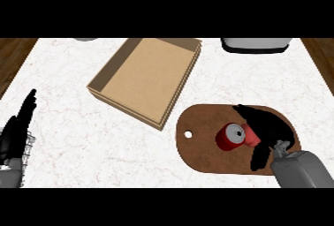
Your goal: Pick the bell pepper from the cutting board and place it in the cardboard box
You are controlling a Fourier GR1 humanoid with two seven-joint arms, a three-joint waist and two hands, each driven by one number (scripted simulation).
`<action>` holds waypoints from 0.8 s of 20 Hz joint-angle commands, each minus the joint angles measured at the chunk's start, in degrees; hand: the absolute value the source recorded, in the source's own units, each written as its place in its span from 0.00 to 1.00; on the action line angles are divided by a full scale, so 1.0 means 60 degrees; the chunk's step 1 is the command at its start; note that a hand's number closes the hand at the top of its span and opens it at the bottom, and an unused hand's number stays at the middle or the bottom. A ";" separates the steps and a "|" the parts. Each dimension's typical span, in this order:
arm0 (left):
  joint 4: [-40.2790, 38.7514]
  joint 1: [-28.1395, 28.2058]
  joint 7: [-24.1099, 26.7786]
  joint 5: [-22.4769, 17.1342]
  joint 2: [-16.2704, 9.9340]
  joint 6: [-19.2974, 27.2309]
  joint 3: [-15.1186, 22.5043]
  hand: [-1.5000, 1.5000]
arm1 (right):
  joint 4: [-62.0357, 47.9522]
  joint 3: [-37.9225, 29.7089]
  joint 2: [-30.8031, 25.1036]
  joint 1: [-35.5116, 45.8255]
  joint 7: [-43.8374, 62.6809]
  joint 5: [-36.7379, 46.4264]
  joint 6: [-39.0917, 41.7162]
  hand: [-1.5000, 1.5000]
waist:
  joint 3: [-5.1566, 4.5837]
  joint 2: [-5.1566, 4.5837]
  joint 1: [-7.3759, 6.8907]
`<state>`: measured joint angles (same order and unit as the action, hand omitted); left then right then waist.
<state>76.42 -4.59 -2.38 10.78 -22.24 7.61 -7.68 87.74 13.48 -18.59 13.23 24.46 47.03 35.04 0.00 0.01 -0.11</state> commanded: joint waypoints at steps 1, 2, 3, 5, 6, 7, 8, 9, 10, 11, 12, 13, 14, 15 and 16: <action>0.0090 -0.0116 -0.0239 0.0046 -0.0139 -0.0340 -0.0194 0.50 | -0.0973 -0.0130 0.0312 0.0367 0.0170 0.0426 -0.0016 0.00 | 0.0001 -0.0006 -0.0018; -0.0093 -0.0129 -0.0008 0.0478 0.0373 0.0206 0.0119 0.50 | -0.0687 -0.0112 0.0381 0.0082 0.0376 0.0527 -0.0050 0.00 | 0.0000 -0.0004 0.0008; -0.0044 -0.0553 -0.0430 -0.0090 -0.0445 -0.0634 -0.0408 0.50 | -0.1474 0.0075 0.0407 0.0381 0.0119 0.0819 -0.0413 0.00 | 0.0002 -0.0012 -0.0022; -0.0391 -0.0416 0.0032 0.0128 -0.0077 -0.0561 -0.0459 0.50 | -0.1335 -0.0058 0.0428 0.0077 -0.0282 0.1018 -0.0542 0.00 | 0.0000 -0.0004 0.0008; -0.0152 -0.0215 -0.0005 0.0252 0.0032 -0.0321 -0.0421 0.50 | -0.1545 -0.0183 0.0362 -0.0126 -0.0540 0.1129 -0.1163 1.00 | 0.0001 -0.0003 0.0003; 0.0034 -0.0111 0.0061 0.0101 0.0172 -0.0333 -0.0309 0.50 | -0.2444 -0.0033 0.0237 0.0688 -0.0989 0.1520 -0.1763 1.00 | 0.0004 -0.0015 -0.0056; 0.0652 0.0346 -0.0316 0.0313 0.0281 -0.0160 -0.0041 0.50 | -0.1946 0.0253 0.0014 0.0259 -0.1168 0.1910 -0.2544 1.00 | 0.0011 -0.0002 -0.0101; -0.0024 -0.0176 -0.0138 0.0246 0.0261 -0.0168 -0.0247 0.50 | -0.1970 0.0258 0.0184 0.0405 -0.1001 0.2049 -0.2576 1.00 | 0.0003 -0.0012 -0.0023; 0.0019 -0.0124 -0.0079 0.0055 0.0033 -0.0535 -0.0363 0.50 | -0.1920 0.0594 0.0517 0.0250 -0.0755 0.2403 -0.2948 1.00 | 0.0003 -0.0008 -0.0027; -0.0738 -0.0502 0.0332 0.0155 -0.0009 -0.0393 -0.0519 0.50 | -0.2552 0.0326 0.0145 0.0224 -0.1631 0.2402 -0.3609 1.00 | 0.0002 -0.0027 0.0000; 0.0908 0.0179 -0.0490 0.0354 0.0300 -0.0248 -0.0069 0.50 | -0.3084 0.0119 0.0071 0.0829 -0.1599 0.2522 -0.3520 1.00 | 0.0009 -0.0008 -0.0102; -0.0046 -0.0197 -0.0015 0.0255 0.0037 -0.0458 -0.0403 0.50 | -0.2825 0.0160 0.0144 0.0669 -0.1586 0.2665 -0.3720 1.00 | 0.0003 -0.0013 -0.0027; -0.0286 -0.0104 0.0278 0.0269 0.0264 -0.0278 -0.0421 0.50 | -0.2765 0.0296 0.0135 0.0561 -0.1485 0.2935 -0.3843 1.00 | 0.0001 -0.0012 -0.0015; -0.0119 -0.0558 -0.0385 0.0379 0.0141 -0.0268 -0.0340 0.50 | -0.3844 -0.0177 -0.0257 0.1794 -0.2670 0.2398 -0.3566 1.00 | 0.0007 -0.0039 -0.0096; 0.0095 -0.0354 -0.0162 0.0193 0.0102 -0.0535 -0.0315 0.50 | -0.4275 -0.0128 0.0033 0.1921 -0.3258 0.2170 -0.3959 1.00 | 0.0012 -0.0055 -0.0182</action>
<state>76.38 -6.09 -3.02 12.24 -21.44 5.45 -9.61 70.46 13.80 -18.31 19.38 12.83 60.22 16.04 -0.32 0.21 -0.52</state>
